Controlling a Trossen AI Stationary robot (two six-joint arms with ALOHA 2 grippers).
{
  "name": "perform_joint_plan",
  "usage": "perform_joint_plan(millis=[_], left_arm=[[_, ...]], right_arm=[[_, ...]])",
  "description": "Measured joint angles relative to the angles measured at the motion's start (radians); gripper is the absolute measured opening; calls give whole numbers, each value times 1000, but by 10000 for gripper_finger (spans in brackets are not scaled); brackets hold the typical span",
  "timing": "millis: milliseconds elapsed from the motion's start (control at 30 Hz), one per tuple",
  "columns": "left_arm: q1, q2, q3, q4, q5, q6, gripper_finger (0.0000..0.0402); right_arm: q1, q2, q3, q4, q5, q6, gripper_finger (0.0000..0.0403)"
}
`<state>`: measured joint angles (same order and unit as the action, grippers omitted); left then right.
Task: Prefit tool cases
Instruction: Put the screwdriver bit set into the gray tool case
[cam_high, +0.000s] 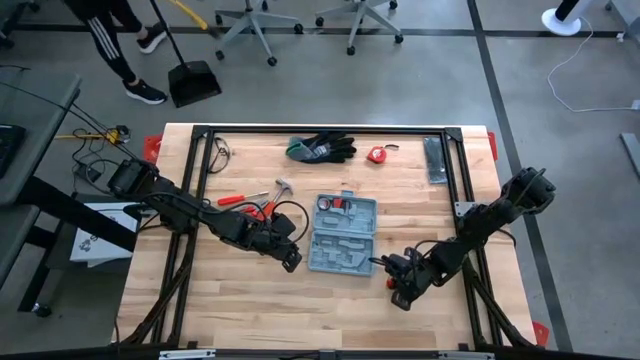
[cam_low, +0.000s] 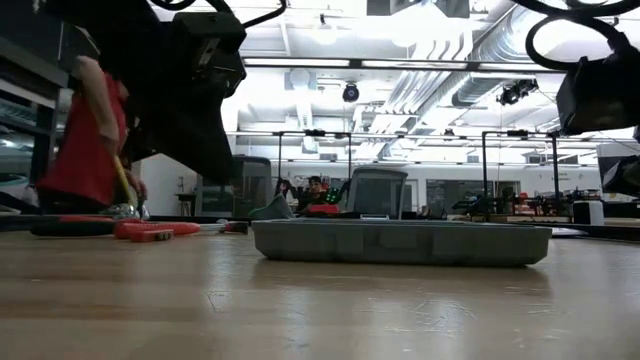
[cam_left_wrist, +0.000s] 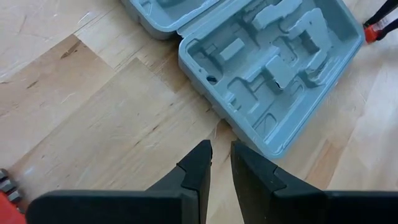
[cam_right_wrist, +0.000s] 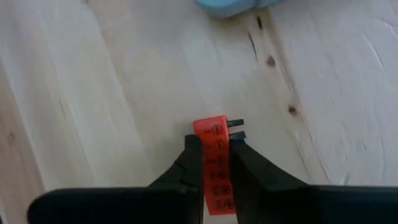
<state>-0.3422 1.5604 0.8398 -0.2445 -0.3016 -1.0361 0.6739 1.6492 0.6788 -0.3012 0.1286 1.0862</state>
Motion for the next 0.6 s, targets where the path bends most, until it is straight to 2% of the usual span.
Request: perform_joint_plan(millis=[167, 467, 600], left_arm=[[0, 0, 0, -1, 0, 1, 56], [0, 0, 0, -3, 0, 9, 56], [0, 0, 0, -3, -1, 10, 56]], right_arm=[[0, -34, -8, -4, 10, 61, 37], [-2, -130, -24, -79, 46, 62, 34], [-5, -167, -25, -82, 65, 59, 2]])
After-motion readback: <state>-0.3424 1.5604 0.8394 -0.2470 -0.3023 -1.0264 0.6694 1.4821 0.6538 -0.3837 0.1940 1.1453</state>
